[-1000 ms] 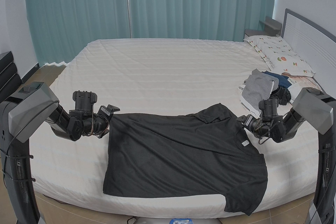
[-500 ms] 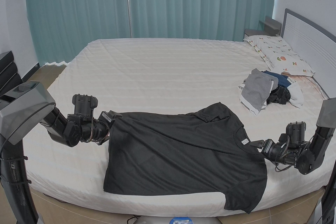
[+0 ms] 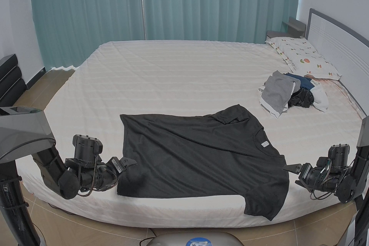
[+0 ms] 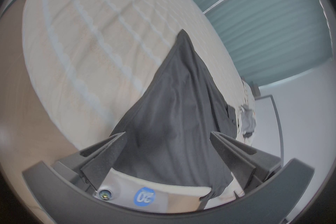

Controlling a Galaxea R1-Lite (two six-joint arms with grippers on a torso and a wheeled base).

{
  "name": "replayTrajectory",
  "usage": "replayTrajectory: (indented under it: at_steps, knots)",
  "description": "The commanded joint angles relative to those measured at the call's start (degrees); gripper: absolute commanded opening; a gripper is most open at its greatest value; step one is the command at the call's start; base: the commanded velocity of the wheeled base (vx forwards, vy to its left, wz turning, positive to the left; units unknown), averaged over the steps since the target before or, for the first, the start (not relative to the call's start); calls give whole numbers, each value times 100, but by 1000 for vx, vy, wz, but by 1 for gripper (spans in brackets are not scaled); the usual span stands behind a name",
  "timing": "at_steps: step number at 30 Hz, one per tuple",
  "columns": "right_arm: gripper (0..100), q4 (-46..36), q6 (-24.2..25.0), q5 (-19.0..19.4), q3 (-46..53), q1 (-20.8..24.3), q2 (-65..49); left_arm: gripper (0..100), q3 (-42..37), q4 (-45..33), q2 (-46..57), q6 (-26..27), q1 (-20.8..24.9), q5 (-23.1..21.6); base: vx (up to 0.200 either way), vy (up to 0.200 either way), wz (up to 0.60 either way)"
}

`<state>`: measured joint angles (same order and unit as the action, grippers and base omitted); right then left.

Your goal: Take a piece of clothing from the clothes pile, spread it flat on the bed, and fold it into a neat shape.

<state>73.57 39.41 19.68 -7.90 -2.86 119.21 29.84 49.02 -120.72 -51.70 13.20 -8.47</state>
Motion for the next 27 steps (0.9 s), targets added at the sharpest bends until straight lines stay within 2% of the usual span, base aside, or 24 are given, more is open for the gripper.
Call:
replayTrajectory:
  at_steps: [1, 7, 11, 27]
  knots:
    - [100, 43, -4, 36, 87, -48, 217, 100, -488, 345, -276, 248, 227, 47, 0, 0, 0]
    - [100, 254, 5, 28, 148, 14, 269, 100, -506, 978, -751, 389, 227, 214, 0, 0, 0]
    - [100, 289, -4, 28, 148, -12, 340, 100, -620, 996, -821, 714, 227, 250, 0, 0, 0]
    - [100, 298, -4, 28, 148, 5, 427, 100, -725, 996, -865, 951, 253, 601, 0, 0, 0]
